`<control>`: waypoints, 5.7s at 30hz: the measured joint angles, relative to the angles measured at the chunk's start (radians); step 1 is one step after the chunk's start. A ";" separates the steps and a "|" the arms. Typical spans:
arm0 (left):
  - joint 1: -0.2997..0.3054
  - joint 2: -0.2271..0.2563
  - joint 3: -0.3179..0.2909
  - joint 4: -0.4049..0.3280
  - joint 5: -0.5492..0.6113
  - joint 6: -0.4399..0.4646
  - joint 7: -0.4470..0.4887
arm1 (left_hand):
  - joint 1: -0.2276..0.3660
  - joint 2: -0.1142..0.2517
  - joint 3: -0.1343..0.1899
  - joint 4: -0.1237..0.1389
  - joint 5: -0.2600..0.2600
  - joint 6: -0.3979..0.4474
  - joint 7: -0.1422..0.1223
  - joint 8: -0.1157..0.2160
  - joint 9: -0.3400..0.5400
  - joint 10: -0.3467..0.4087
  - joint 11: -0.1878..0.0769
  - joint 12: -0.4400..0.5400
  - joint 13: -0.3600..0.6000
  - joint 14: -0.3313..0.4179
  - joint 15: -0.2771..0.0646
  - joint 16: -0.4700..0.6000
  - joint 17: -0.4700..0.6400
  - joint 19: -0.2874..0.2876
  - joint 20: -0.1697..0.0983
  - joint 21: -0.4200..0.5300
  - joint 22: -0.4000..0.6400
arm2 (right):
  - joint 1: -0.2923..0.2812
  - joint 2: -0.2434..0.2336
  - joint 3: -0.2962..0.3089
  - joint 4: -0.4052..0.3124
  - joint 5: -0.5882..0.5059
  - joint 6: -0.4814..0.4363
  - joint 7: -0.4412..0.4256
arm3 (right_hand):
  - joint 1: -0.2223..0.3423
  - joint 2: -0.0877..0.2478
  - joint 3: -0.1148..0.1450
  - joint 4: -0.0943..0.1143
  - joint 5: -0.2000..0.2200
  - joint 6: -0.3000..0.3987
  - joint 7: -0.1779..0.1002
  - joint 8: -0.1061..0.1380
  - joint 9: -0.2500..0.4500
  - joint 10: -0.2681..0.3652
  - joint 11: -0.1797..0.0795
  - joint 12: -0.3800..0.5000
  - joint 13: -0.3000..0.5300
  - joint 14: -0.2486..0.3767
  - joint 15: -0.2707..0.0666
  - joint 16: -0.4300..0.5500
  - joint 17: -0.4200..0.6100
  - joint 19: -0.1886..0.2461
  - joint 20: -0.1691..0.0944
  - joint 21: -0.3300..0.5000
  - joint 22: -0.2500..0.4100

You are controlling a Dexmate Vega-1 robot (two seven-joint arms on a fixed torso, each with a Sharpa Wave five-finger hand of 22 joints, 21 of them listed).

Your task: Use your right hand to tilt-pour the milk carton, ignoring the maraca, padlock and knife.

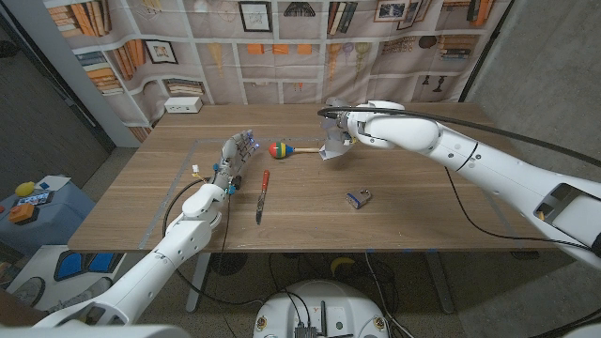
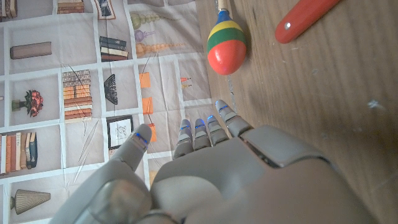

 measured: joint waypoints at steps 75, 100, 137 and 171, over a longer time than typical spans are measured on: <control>0.042 0.047 -0.022 -0.090 0.007 0.025 0.035 | 0.000 0.000 0.001 0.001 0.000 -0.006 -0.005 -0.004 0.000 0.002 0.002 0.000 0.000 0.000 0.007 0.000 0.000 -0.001 -0.001 0.000 0.000 | -0.055 -0.033 0.239 0.182 1.003 -0.250 -0.098 | -0.002 0.002 0.002 -0.007 -0.001 0.002 0.004 0.012 0.000 0.017 -0.002 -0.008 0.014 0.038 -0.009 0.012 0.000 0.014 0.018 0.000 0.000; 0.033 0.058 -0.020 -0.099 0.011 0.054 0.044 | 0.000 0.000 -0.007 -0.007 0.000 -0.018 0.000 -0.004 0.000 -0.002 0.005 0.000 0.000 -0.011 0.007 0.000 0.000 -0.004 -0.004 0.000 0.000 | -0.132 -0.047 0.257 0.273 1.335 -0.303 -0.277 | -0.002 0.002 0.001 -0.007 0.004 0.003 0.005 0.018 0.000 0.027 -0.002 -0.008 0.018 0.049 -0.009 0.017 0.000 0.018 0.007 0.000 0.000; 0.040 0.061 -0.026 -0.099 0.002 0.060 0.049 | 0.000 0.000 -0.013 -0.013 0.000 -0.014 0.004 -0.004 0.000 -0.002 0.005 0.000 0.000 -0.011 0.007 0.000 0.000 -0.004 -0.004 0.000 0.000 | -0.205 0.032 0.216 0.475 1.516 -0.132 -0.476 | -0.002 0.002 -0.003 -0.011 0.004 -0.001 0.001 0.021 -0.005 0.022 -0.004 -0.016 0.023 0.041 -0.009 0.016 0.005 0.005 0.005 -0.004 0.000; 0.051 0.075 -0.036 -0.110 -0.007 0.067 0.043 | 0.000 0.000 -0.013 -0.012 0.000 -0.011 0.000 0.000 0.000 -0.002 0.005 0.000 0.000 -0.011 0.007 0.000 0.000 -0.004 -0.004 0.000 0.000 | -0.202 0.115 0.140 0.626 1.397 -0.022 -0.607 | -0.022 -0.031 -0.019 -0.011 0.000 -0.023 -0.020 0.014 -0.005 -0.011 0.007 -0.031 0.031 0.018 -0.007 0.012 0.009 -0.004 0.007 -0.004 0.000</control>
